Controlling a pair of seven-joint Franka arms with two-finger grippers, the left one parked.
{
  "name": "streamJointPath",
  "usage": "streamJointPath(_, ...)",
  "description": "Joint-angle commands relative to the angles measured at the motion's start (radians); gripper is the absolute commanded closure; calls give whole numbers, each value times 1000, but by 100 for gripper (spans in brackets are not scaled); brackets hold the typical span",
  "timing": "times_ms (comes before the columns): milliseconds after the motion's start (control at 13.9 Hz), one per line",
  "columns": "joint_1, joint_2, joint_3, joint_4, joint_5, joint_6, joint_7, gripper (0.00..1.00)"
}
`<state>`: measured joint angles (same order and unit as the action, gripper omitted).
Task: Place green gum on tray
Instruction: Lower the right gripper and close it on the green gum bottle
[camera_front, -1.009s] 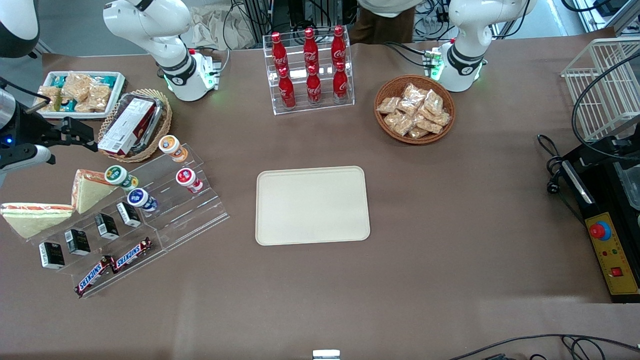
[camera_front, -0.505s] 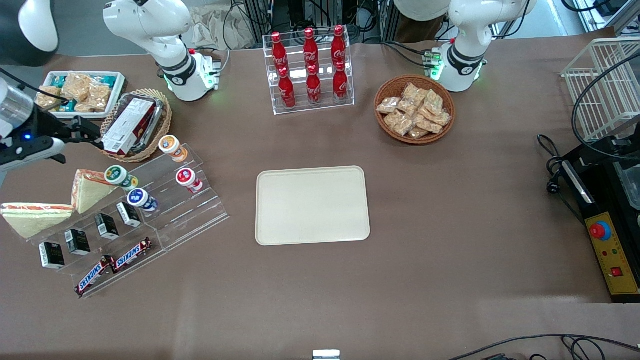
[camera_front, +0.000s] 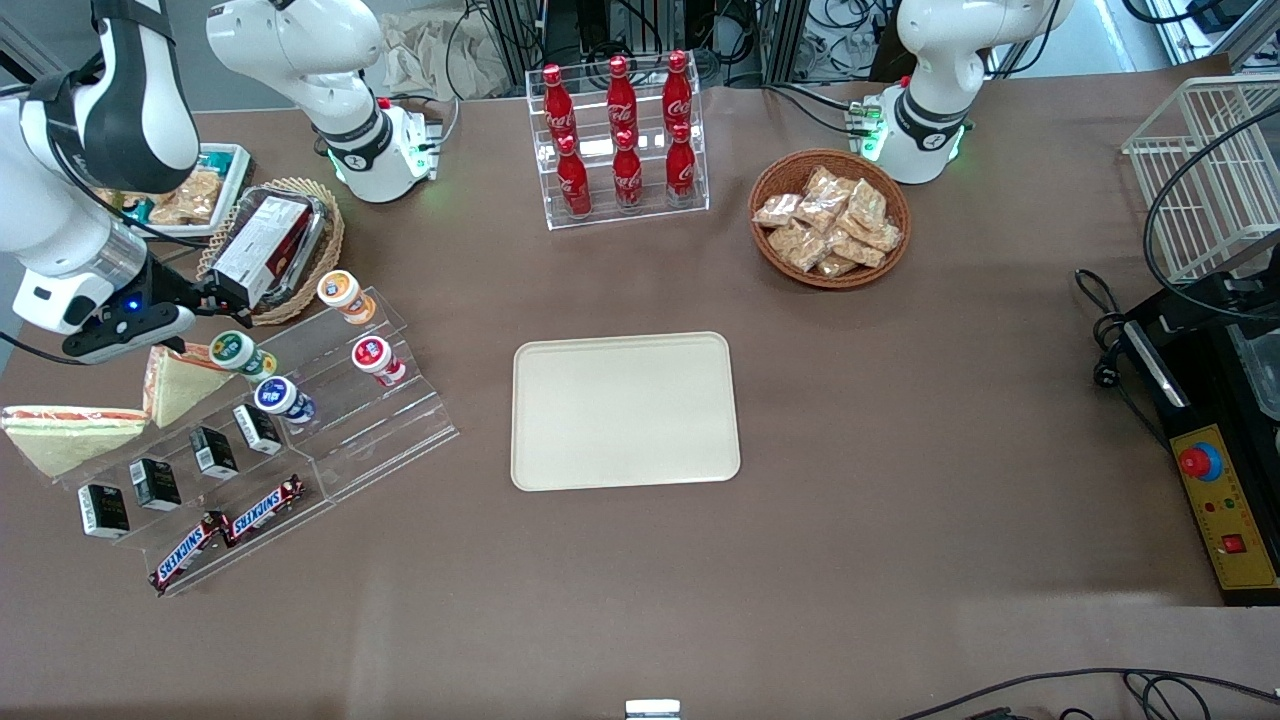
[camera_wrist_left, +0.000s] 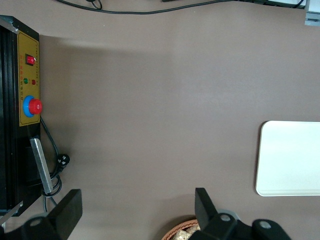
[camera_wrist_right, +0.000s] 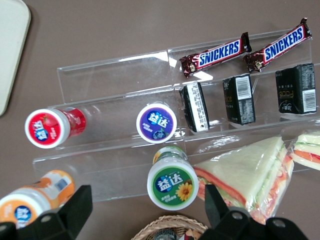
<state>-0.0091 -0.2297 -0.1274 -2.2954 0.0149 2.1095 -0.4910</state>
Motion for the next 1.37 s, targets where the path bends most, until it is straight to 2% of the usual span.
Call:
streamJointPath(0,-6,10,-14,-25,-13,49,-29,0)
streamJointPath(360,-6,27,-15,-91,-19,150,-31,0)
streamJointPath(1081,-11,64,-38,-134,-21,221,-69,1)
streamJointPath(1153,-11,64,-38,-136,-19,221,-67,3)
streamJointPath(1297,-9,64,-38,-134,-21,215,-66,44)
